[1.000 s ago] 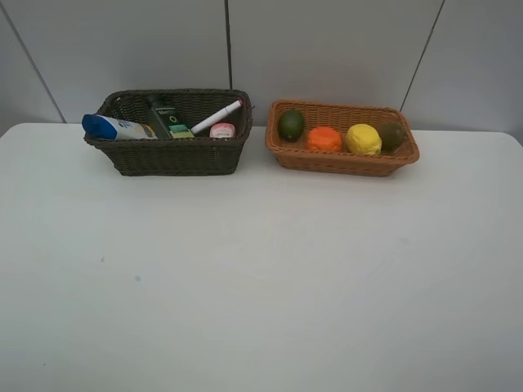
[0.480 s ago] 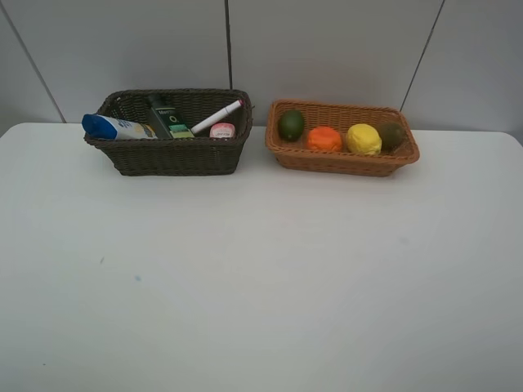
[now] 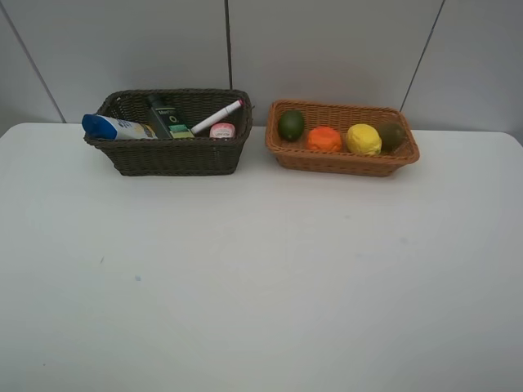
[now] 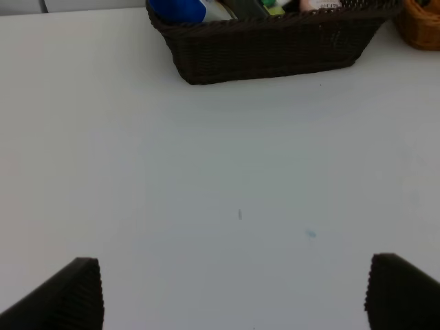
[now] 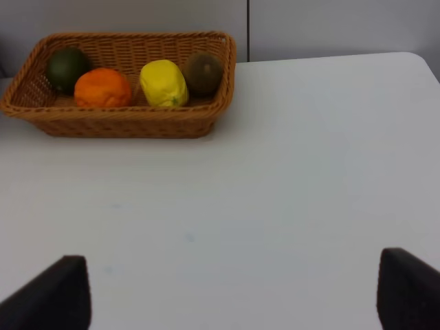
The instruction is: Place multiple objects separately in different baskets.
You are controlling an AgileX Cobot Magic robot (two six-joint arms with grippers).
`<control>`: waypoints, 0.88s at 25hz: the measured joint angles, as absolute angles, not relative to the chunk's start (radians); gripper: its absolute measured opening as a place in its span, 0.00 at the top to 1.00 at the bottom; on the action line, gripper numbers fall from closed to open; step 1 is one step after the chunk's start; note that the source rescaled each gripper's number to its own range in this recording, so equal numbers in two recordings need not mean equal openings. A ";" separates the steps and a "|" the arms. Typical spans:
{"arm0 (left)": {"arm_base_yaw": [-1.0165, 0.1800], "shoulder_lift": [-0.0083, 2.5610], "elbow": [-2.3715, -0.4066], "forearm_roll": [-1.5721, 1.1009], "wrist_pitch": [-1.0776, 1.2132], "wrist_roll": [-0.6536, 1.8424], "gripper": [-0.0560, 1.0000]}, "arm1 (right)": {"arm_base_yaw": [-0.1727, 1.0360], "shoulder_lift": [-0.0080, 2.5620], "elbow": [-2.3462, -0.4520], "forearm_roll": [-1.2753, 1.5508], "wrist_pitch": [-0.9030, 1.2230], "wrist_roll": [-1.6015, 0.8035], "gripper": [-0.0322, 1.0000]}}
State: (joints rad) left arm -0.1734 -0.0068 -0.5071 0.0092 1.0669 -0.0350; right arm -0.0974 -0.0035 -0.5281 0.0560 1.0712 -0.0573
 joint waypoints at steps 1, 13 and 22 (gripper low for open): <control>-0.173 -0.007 -0.507 0.009 1.067 -0.035 0.00 | -0.097 -0.003 -0.528 0.056 1.071 -0.057 0.02; -0.173 -0.007 -0.507 0.009 1.067 -0.035 0.00 | -0.097 -0.003 -0.528 0.056 1.071 -0.057 0.02; -0.173 -0.007 -0.507 0.009 1.067 -0.035 0.00 | -0.097 -0.003 -0.528 0.056 1.071 -0.057 0.02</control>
